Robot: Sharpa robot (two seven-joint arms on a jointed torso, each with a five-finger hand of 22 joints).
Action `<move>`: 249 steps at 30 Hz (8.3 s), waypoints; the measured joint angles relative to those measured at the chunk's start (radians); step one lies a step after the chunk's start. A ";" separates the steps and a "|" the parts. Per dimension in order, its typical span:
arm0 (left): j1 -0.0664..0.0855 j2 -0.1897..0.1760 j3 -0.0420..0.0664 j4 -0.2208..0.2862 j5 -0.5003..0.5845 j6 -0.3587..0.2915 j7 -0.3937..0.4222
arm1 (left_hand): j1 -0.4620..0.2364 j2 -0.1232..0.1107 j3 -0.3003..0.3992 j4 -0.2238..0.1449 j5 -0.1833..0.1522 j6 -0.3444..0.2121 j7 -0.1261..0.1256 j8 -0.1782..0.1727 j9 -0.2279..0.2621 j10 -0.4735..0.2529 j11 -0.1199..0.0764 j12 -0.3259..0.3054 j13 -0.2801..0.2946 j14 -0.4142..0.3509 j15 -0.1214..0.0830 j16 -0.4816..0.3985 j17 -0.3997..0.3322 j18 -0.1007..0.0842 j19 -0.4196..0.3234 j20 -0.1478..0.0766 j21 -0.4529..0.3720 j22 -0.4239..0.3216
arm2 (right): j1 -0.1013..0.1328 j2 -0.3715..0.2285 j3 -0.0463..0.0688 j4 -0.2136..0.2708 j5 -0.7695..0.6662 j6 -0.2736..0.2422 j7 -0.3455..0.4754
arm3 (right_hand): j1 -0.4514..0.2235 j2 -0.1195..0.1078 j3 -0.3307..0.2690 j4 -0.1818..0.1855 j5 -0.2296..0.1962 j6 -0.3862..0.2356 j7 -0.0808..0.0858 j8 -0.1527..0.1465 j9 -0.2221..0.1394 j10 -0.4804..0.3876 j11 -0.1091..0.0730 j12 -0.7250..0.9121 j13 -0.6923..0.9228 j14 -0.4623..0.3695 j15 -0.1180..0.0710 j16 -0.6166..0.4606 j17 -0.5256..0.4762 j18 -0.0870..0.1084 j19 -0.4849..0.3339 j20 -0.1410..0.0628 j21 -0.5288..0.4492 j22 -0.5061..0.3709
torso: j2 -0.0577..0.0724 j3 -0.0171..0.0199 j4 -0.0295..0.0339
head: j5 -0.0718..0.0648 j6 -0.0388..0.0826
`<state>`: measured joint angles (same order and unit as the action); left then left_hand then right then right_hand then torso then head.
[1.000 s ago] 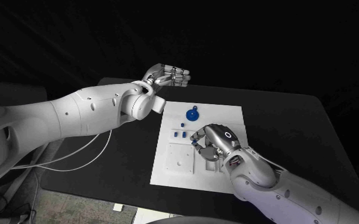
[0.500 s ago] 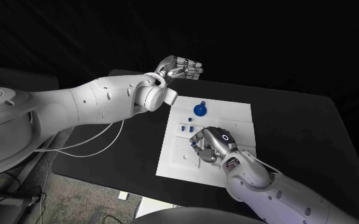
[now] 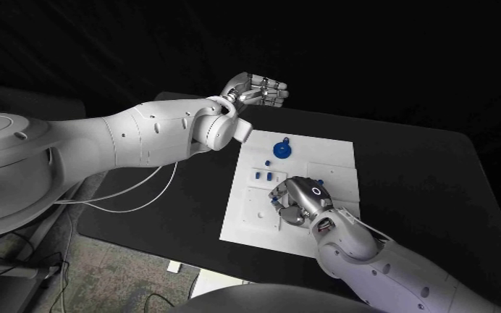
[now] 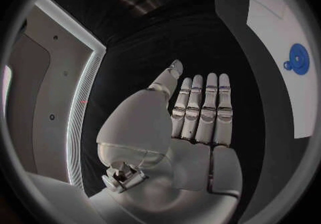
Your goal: Assemble the parts on the task board
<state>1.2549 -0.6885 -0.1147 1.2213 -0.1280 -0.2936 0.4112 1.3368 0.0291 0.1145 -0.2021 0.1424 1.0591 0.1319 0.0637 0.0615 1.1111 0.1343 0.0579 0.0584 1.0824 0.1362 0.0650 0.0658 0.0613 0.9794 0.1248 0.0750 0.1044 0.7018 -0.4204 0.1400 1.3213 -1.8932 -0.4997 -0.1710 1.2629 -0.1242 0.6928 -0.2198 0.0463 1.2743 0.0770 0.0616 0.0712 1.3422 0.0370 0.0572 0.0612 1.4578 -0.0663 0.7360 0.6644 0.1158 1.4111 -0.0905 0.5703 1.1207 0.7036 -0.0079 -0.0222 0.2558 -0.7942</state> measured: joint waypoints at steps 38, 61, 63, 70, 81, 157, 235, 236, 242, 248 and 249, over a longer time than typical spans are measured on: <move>0.000 0.003 0.000 0.002 0.002 0.004 -0.003 | 0.000 0.000 0.000 0.000 0.000 0.000 0.000 0.000 0.000 0.000 0.000 0.000 0.000 0.000 0.000 0.000 0.000 0.000 0.000 0.000 0.000 -0.005 | -0.001 0.030 -0.015 -0.049 -0.062 0.007 -0.054 | 0.001 0.000 0.004 -0.007 0.000 0.000 0.000 -0.001 0.000 0.007 -0.003 0.000 0.000 -0.002 -0.002 0.005 -0.008 0.003 0.026 0.000 -0.075 0.087 | 0.000 0.0008 -0.0011 | 0.005 -0.001; 0.000 0.002 0.000 0.003 0.002 0.011 -0.007 | 0.000 0.000 0.000 0.000 0.000 0.000 0.000 0.000 0.000 0.000 0.000 0.000 0.000 0.000 0.000 0.000 0.000 0.000 0.000 0.000 0.000 -0.011 | -0.001 0.036 -0.020 -0.063 -0.065 0.005 -0.071 | -0.002 -0.003 0.007 -0.010 0.000 0.000 0.000 -0.003 0.001 0.007 -0.004 0.000 0.000 -0.002 -0.002 0.005 -0.008 -0.001 0.035 0.000 -0.098 0.109 | 0.001 0.0010 -0.0012 | 0.001 0.005; 0.000 0.002 0.000 0.003 0.002 0.011 -0.008 | 0.000 0.000 0.000 0.000 0.000 0.000 0.000 0.000 0.000 0.000 0.000 0.000 0.000 0.000 0.000 0.000 0.000 0.000 0.000 0.000 0.000 -0.011 | -0.001 0.037 -0.021 -0.063 -0.065 0.005 -0.070 | -0.002 -0.003 0.007 -0.010 0.000 0.000 0.000 -0.003 0.001 0.007 -0.004 0.000 0.000 -0.002 -0.002 0.005 -0.010 -0.001 0.040 -0.004 -0.111 0.117 | 0.001 0.0008 -0.0011 | 0.001 0.005; 0.000 0.002 0.000 0.003 0.002 0.012 -0.008 | 0.000 0.000 0.000 0.000 0.000 0.000 0.000 0.000 0.000 0.000 0.000 0.000 0.000 0.000 0.000 0.000 0.000 0.000 0.004 0.004 0.000 -0.013 | -0.001 0.042 -0.023 -0.063 -0.063 0.004 -0.069 | -0.003 -0.004 0.007 -0.010 0.000 0.000 0.000 -0.004 0.001 0.005 -0.005 0.000 0.000 -0.001 -0.002 0.005 -0.010 -0.003 0.044 -0.001 -0.116 0.124 | 0.001 0.0006 -0.0008 | 0.002 0.004; 0.000 0.002 0.000 0.003 0.003 0.012 -0.009 | 0.000 0.000 0.000 0.000 0.000 0.000 0.000 0.000 0.000 0.000 0.000 0.000 0.000 -0.003 0.004 0.000 0.000 0.000 0.004 0.004 0.004 -0.015 | -0.001 0.053 -0.023 -0.070 -0.065 -0.001 -0.074 | -0.001 -0.002 0.007 -0.010 0.000 0.000 0.000 -0.004 0.000 0.005 -0.006 -0.001 -0.001 -0.001 -0.001 0.005 -0.010 -0.008 0.047 -0.004 -0.123 0.134 | 0.000 0.0005 -0.0008 | 0.003 0.003; 0.000 -0.002 0.000 0.009 0.003 0.024 -0.022 | 0.005 0.005 0.000 0.000 0.000 0.000 0.000 0.000 0.000 -0.007 0.000 0.000 0.000 -0.007 0.007 0.000 0.000 0.000 0.007 0.000 0.008 -0.019 | 0.005 0.086 -0.055 -0.098 -0.102 0.031 -0.162 | -0.009 0.007 0.007 -0.020 0.002 -0.005 -0.002 0.003 -0.001 0.014 -0.014 -0.003 0.000 -0.004 -0.004 0.003 -0.028 0.002 0.048 -0.002 -0.235 0.172 | 0.001 0.0013 -0.0016 | 0.001 -0.001; 0.000 -0.003 0.000 0.010 0.002 0.046 -0.041 | 0.013 0.013 -0.018 0.012 -0.006 0.000 0.000 0.000 0.000 -0.018 0.004 0.000 0.000 -0.022 0.007 0.000 0.000 0.000 0.011 0.004 0.008 -0.022 | 0.005 0.102 -0.054 -0.093 -0.116 0.034 -0.245 | -0.008 0.007 0.007 -0.015 0.000 -0.012 -0.001 -0.004 -0.002 0.010 -0.010 -0.001 -0.001 -0.004 -0.003 -0.003 -0.027 -0.001 0.048 -0.002 -0.278 0.187 | 0.001 0.0014 -0.0014 | 0.009 -0.009; 0.000 -0.003 0.000 0.010 0.002 0.046 -0.041 | 0.013 0.013 -0.018 0.012 -0.006 0.000 0.000 0.000 0.000 -0.018 0.004 0.000 0.000 -0.022 0.007 0.000 0.000 0.000 0.011 0.004 0.008 -0.022 | 0.004 0.101 -0.053 -0.091 -0.115 0.034 -0.245 | -0.008 0.007 0.007 -0.015 0.000 -0.011 0.000 -0.004 -0.002 0.010 -0.010 -0.001 -0.001 -0.004 -0.003 -0.003 -0.027 -0.001 0.048 -0.002 -0.278 0.187 | 0.001 0.0015 -0.0014 | 0.009 -0.009; 0.000 -0.003 0.000 0.010 0.002 0.047 -0.042 | 0.013 0.013 -0.018 0.012 -0.006 0.000 0.000 0.000 0.000 -0.018 0.004 0.000 0.000 -0.022 0.007 0.000 0.000 0.000 0.011 0.004 0.008 -0.022 | -0.001 0.090 -0.044 -0.075 -0.102 0.035 -0.249 | -0.008 0.007 0.007 -0.015 0.000 -0.009 0.002 -0.001 -0.003 0.010 -0.010 -0.001 0.000 -0.004 -0.003 -0.003 -0.026 -0.003 0.048 -0.002 -0.278 0.187 | 0.001 0.0015 -0.0017 | 0.010 -0.009; 0.000 -0.004 0.000 0.010 0.002 0.047 -0.042 | 0.013 0.013 -0.018 0.012 -0.006 0.000 0.000 0.000 0.000 -0.018 0.004 0.000 0.000 -0.022 0.007 0.000 0.000 0.000 0.011 0.004 0.008 -0.022 | 0.000 0.085 -0.024 -0.050 -0.084 0.035 -0.251 | -0.008 0.007 0.007 -0.015 0.000 -0.009 0.002 -0.001 -0.002 0.010 -0.010 -0.001 0.000 -0.004 -0.003 -0.003 -0.026 -0.003 0.048 -0.002 -0.278 0.187 | 0.001 0.0014 -0.0019 | 0.011 -0.010; 0.000 -0.004 0.000 0.010 0.002 0.047 -0.042 | 0.013 0.013 -0.018 0.012 -0.006 0.000 0.000 0.000 0.000 -0.018 0.004 0.000 0.000 -0.022 0.007 0.000 0.000 0.000 0.011 0.004 0.008 -0.022 | 0.000 0.084 -0.022 -0.047 -0.082 0.035 -0.251 | -0.008 0.007 0.007 -0.015 0.000 -0.009 0.002 -0.001 -0.002 0.010 -0.010 -0.001 0.000 -0.004 -0.003 -0.003 -0.026 -0.003 0.048 -0.002 -0.278 0.187 | 0.001 0.0015 -0.0019 | 0.011 -0.010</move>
<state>1.2551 -0.6929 -0.1151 1.2315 -0.1265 -0.2462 0.3690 1.3500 0.0422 0.0966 -0.1898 0.1363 1.0591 0.1319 0.0637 0.0615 1.0935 0.1379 0.0579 0.0583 1.0609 0.1431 0.0650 0.0658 0.0614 0.9900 0.1285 0.0827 0.0822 0.7014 -0.3361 0.1184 1.2742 -1.9750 -0.4647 -0.4222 1.2546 -0.1175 0.6997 -0.2347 0.0465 1.2652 0.0792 0.0608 0.0691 1.3525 0.0267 0.0566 0.0615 1.4541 -0.0698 0.7329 0.6384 0.1124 1.4595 -0.0923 0.2920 1.3077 0.7047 -0.0063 -0.0242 0.2664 -0.8038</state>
